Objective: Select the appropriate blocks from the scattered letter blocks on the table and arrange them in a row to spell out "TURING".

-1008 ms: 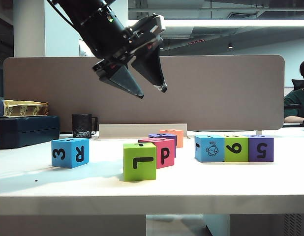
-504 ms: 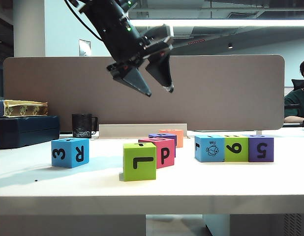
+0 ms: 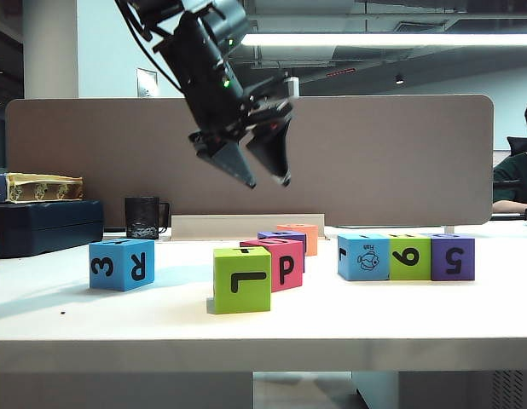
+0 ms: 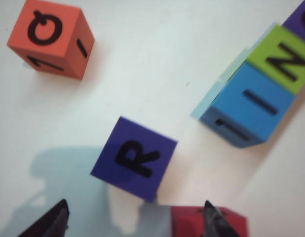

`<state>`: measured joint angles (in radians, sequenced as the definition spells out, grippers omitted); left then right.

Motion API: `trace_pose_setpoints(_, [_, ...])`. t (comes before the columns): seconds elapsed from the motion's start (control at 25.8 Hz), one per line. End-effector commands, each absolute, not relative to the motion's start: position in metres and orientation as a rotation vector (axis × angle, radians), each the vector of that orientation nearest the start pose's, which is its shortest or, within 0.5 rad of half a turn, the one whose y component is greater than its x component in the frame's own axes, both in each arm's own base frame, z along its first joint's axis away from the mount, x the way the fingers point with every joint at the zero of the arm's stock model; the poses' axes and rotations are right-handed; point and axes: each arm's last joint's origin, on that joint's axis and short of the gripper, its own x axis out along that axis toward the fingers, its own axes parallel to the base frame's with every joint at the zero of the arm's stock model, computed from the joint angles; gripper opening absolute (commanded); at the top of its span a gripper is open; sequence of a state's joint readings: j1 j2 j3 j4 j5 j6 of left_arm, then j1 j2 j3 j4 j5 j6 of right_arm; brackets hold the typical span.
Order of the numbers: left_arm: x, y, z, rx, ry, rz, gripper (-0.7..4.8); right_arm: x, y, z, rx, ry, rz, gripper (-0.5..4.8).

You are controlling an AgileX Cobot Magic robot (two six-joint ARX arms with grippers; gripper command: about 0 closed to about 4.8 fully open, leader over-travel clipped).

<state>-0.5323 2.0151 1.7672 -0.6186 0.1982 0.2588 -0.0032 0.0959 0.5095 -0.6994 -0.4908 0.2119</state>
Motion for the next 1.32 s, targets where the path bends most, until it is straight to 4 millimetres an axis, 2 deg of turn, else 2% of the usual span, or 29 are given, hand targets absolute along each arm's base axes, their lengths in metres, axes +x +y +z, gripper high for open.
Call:
trace_pose_setpoints(0.04, [0.386, -0.229, 0.262, 0.477, 0.765, -0.838, 3.89, 0.046, 0.014, 0.257, 0.274, 0.326, 0.459, -0.01])
trace_pose_setpoints(0.08, [0.387, -0.229, 0.260, 0.508, 0.760, -0.848, 4.08, 0.046, 0.014, 0.257, 0.275, 0.332, 0.458, -0.01])
trace_pose_setpoints(0.43, [0.397, -0.235, 0.241, 0.637, 0.698, -0.903, 4.09, 0.046, 0.014, 0.257, 0.276, 0.336, 0.458, -0.01])
trace_pose_setpoints(0.78, [0.408, -0.242, 0.224, 0.630, 0.654, -0.907, 4.04, 0.046, 0.014, 0.257, 0.276, 0.336, 0.458, -0.01])
trace_pose_setpoints(1.09, [0.410, -0.245, 0.213, 0.607, 0.667, -0.956, 4.02, 0.046, 0.014, 0.257, 0.276, 0.335, 0.458, -0.01])
trace_pose_setpoints(1.2, [0.412, -0.246, 0.210, 0.604, 0.659, -0.959, 3.93, 0.046, 0.014, 0.257, 0.276, 0.335, 0.458, -0.01])
trace_pose_setpoints(1.32, [0.414, -0.247, 0.201, 0.604, 0.670, -0.962, 3.49, 0.046, 0.014, 0.257, 0.276, 0.333, 0.458, -0.01])
